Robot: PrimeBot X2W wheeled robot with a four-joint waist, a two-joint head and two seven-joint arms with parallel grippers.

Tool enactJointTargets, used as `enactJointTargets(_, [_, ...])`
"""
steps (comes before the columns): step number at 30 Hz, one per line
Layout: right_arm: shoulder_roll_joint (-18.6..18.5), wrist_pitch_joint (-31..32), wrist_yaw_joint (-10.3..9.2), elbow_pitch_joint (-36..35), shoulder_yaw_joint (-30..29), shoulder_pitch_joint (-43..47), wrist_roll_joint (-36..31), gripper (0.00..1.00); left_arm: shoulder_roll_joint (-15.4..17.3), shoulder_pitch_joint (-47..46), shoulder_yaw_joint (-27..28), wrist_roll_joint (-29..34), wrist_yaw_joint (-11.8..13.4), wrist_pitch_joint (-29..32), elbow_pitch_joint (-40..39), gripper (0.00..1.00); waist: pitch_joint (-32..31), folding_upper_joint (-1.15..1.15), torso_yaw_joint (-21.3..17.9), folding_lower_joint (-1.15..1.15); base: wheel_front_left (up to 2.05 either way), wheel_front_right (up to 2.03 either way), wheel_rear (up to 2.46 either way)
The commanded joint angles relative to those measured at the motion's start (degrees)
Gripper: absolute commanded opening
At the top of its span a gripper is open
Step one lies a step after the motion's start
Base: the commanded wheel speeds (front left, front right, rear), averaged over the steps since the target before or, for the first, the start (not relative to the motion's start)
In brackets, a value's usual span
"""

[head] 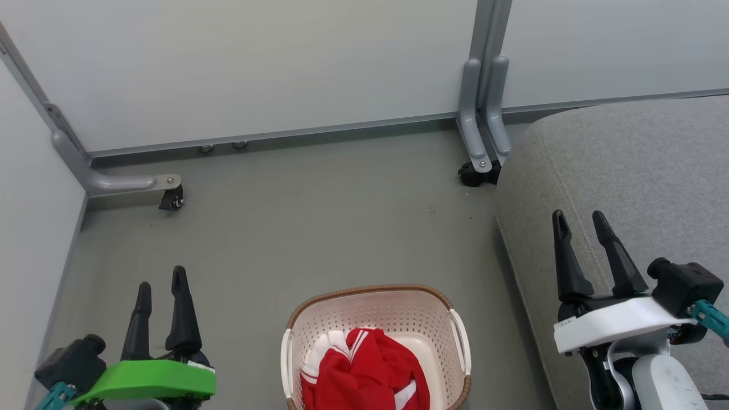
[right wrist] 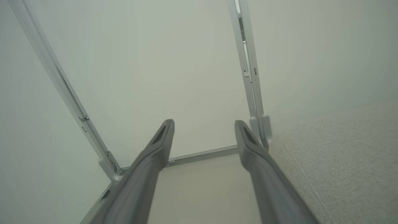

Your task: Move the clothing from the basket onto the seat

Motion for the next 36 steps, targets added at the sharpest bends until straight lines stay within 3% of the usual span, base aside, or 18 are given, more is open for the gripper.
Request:
enactJointTargets(1, [0.06,-0.61,0.01,-0.45,0.0,0.14,-1.66,1.0,0.43,0.35,-0.42,1.9,0.64,-0.54,-0.44,1.0,-0.05,0.0,-0.1,0.0,0.0,0.0,0.0])
enactJointTargets(9, [0.27,-1.76,0.01,1.49,1.21,1.67,-6.34,1.0,0.46,1.1,-4.11,10.43,2.73,-1.73,0.59,1.0,-0.34,0.0,-0.57,0.0,0.0,0.0,0.0])
enactJointTargets(27, [0.78,-4.03,0.02,3.11,1.44,3.09,-10.39,1.0,0.51,1.93,-7.01,20.08,4.37,-3.95,3.66,1.0,-0.51,0.0,-1.13,0.0,0.0,0.0,0.0])
enactJointTargets(36, [0.81,-5.04,0.02,2.04,1.77,3.47,-13.49,1.0,0.52,2.55,-6.31,19.4,3.64,-5.01,3.42,1.0,-0.7,0.0,-1.35,0.0,0.0,0.0,0.0])
